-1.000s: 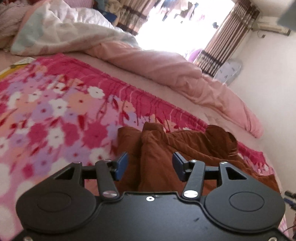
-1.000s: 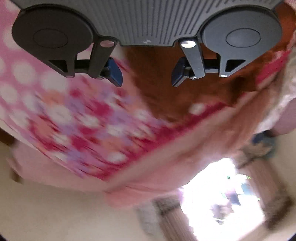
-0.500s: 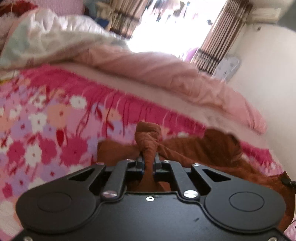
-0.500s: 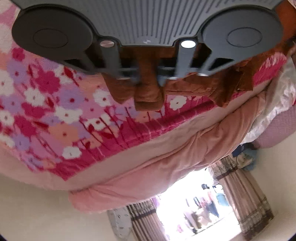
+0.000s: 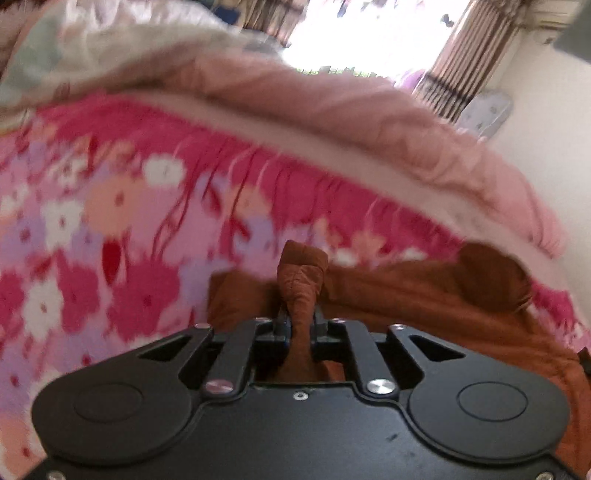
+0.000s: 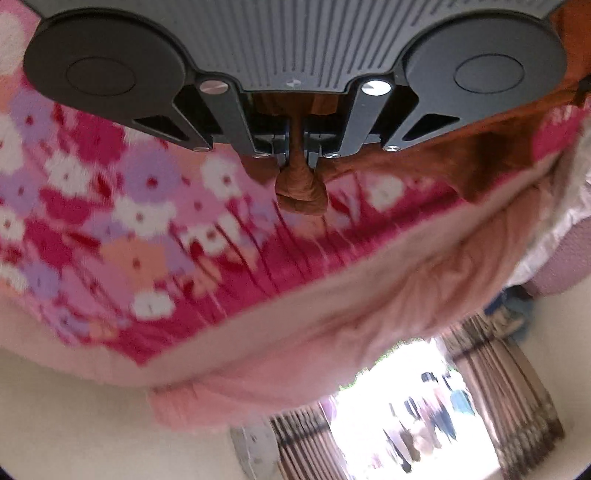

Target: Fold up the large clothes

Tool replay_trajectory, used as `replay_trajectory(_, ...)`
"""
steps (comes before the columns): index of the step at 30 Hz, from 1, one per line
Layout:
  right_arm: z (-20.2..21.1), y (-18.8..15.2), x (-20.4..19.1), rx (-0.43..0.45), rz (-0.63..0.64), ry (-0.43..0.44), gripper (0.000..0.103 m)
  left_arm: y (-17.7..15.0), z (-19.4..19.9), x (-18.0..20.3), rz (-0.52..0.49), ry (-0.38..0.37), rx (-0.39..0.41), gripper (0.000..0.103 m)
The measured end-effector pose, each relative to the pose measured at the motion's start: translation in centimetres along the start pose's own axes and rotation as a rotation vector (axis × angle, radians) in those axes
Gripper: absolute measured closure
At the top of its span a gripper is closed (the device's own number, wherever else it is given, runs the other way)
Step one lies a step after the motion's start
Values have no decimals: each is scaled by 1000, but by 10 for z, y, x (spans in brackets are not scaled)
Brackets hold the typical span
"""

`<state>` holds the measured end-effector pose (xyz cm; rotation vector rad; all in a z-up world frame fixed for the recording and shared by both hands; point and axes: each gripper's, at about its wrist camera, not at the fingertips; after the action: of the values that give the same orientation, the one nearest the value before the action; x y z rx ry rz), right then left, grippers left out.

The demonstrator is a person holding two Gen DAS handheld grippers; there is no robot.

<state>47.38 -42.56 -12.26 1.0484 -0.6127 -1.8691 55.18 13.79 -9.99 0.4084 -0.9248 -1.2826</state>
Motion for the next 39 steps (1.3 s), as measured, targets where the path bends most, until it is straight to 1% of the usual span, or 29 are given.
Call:
replay_trajectory(1, -5, -3, 2, -10, -5, 0, 97, -2, -3, -3, 1, -7, 2, 91)
replay_trajectory(2, -8, -6, 5, -14, -12, 5, 97, -2, -3, -5, 4, -11, 8, 88)
replay_trajectory(4, -12, -9, 9, -17, -21, 13, 95, 1, -5, -6, 15, -8, -5, 86)
replay_trajectory(5, -10, -11, 9, -16, -24, 20, 94, 3, -4, -6, 12, -11, -11, 82)
replay_trajectory(6, -9, -10, 10, -14, -22, 23, 91, 6, -3, -7, 16, -7, -11, 75)
replay_trajectory(7, -7, -10, 10, -10, -20, 28, 84, 11, 4, -7, 31, 1, -10, 71)
replay_trajectory(8, -1, -8, 10, 5, -24, 27, 80, 14, 13, -4, 36, 5, -1, 68)
replay_trajectory(9, 6, -7, 9, 26, -26, 19, 70, 16, 27, -1, 30, 13, 26, 67)
replay_trajectory(10, 16, -5, 7, 49, -25, 15, 62, 17, 43, 5, 3, 23, 65, 67)
replay_trajectory(11, 31, -3, 1, 84, -13, 6, 61, 17, 60, 13, -36, 30, 106, 65)
replay_trajectory(12, 45, -3, -7, 117, 14, 10, 61, 14, 78, 24, -83, 34, 144, 62)
replay_trajectory(13, 62, -5, -17, 152, 54, 25, 61, 10, 91, 33, -115, 27, 165, 62)
replay_trajectory(15, 89, -12, -41, 200, 101, 71, 61, -5, 116, 54, -162, -30, 193, 61)
replay_trajectory(16, 101, -19, -53, 212, 114, 117, 61, -18, 125, 67, -179, -71, 188, 61)
replay_trajectory(17, 111, -29, -69, 198, 135, 183, 63, -30, 130, 77, -185, -103, 179, 61)
replay_trajectory(18, 117, -41, -83, 183, 151, 229, 71, -45, 134, 86, -189, -145, 169, 61)
replay_trajectory(19, 120, -55, -97, 170, 166, 269, 77, -61, 135, 97, -195, -188, 157, 61)
replay_trajectory(21, 121, -89, -125, 116, 195, 335, 84, -90, 130, 117, -222, -237, 130, 61)
replay_trajectory(23, 114, -122, -146, 58, 212, 387, 85, -108, 118, 130, -244, -249, 93, 61)
replay_trajectory(25, 104, -144, -160, 11, 232, 402, 86, -119, 106, 131, -244, -228, 66, 61)
replay_trajectory(26, 99, -151, -161, -8, 236, 396, 86, -120, 103, 128, -244, -220, 65, 60)
replay_trajectory(28, 94, -154, -155, -7, 231, 365, 86, -118, 101, 112, -229, -180, 67, 60)
replay_trajectory(31, 98, -138, -129, 11, 185, 311, 86, -107, 107, 80, -202, -111, 92, 60)
replay_trajectory(32, 100, -130, -114, 28, 173, 273, 86, -103, 112, 66, -191, -81, 107, 60)
replay_trajectory(34, 107, -118, -89, 66, 157, 201, 85, -95, 119, 45, -165, -56, 123, 60)
replay_trajectory(36, 114, -108, -62, 96, 130, 129, 85, -89, 123, 29, -145, -15, 137, 60)
replay_trajectory(38, 118, -99, -39, 131, 109, 50, 85, -86, 126, 20, -131, 6, 146, 60)
replay_trajectory(39, 118, -96, -29, 140, 97, 21, 85, -85, 124, 16, -119, 1, 139, 60)
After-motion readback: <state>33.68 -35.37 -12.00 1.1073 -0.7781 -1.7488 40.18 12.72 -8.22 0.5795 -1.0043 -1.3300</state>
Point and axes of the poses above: each gripper's, at about its wrist camera, not at the fingertips, and z roughly against the way its jaws point, x to its right, y to its top, and after that the axes turned 2 degrees about x, right-handed
